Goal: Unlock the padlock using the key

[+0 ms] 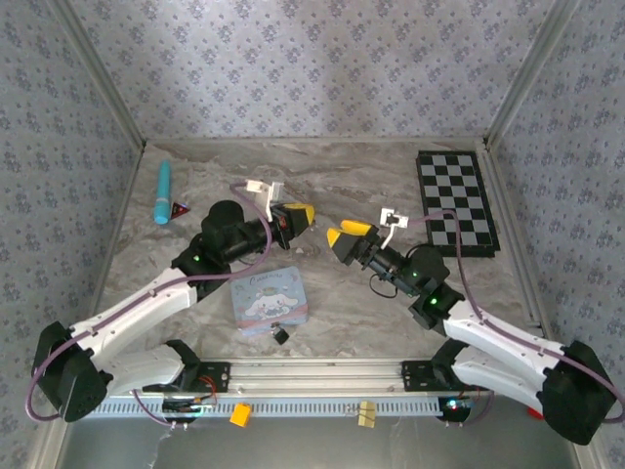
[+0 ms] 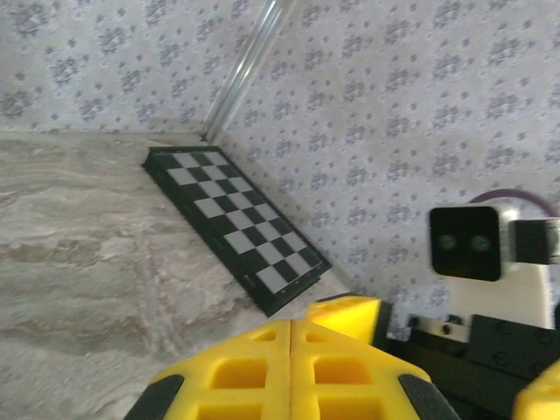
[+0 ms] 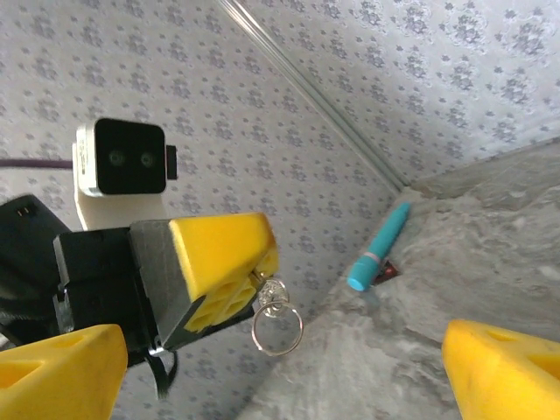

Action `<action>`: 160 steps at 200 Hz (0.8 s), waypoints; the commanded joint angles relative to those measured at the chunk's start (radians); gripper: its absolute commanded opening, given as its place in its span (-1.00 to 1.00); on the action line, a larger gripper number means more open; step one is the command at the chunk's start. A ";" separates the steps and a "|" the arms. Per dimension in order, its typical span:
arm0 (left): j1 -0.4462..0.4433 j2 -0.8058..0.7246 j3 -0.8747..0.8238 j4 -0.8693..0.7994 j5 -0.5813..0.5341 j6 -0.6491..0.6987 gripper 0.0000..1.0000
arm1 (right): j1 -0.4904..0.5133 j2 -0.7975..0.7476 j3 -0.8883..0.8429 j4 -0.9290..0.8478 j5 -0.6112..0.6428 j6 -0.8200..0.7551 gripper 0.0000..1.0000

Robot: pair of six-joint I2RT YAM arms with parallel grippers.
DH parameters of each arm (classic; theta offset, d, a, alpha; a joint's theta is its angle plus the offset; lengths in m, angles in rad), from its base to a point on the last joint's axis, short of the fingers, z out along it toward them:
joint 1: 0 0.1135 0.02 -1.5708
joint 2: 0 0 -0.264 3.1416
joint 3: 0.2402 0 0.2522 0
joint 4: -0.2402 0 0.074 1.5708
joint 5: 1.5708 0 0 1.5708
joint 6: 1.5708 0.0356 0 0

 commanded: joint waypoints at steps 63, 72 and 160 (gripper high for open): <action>-0.023 -0.071 -0.062 0.248 -0.065 -0.187 -1.00 | 0.015 0.150 0.032 0.332 -0.066 0.212 0.86; -0.025 -0.075 -0.069 0.262 -0.071 -0.193 -1.00 | 0.018 0.176 0.038 0.362 -0.073 0.227 0.81; -0.039 -0.048 -0.101 0.316 -0.086 -0.234 -1.00 | 0.026 0.249 0.093 0.431 -0.128 0.260 0.32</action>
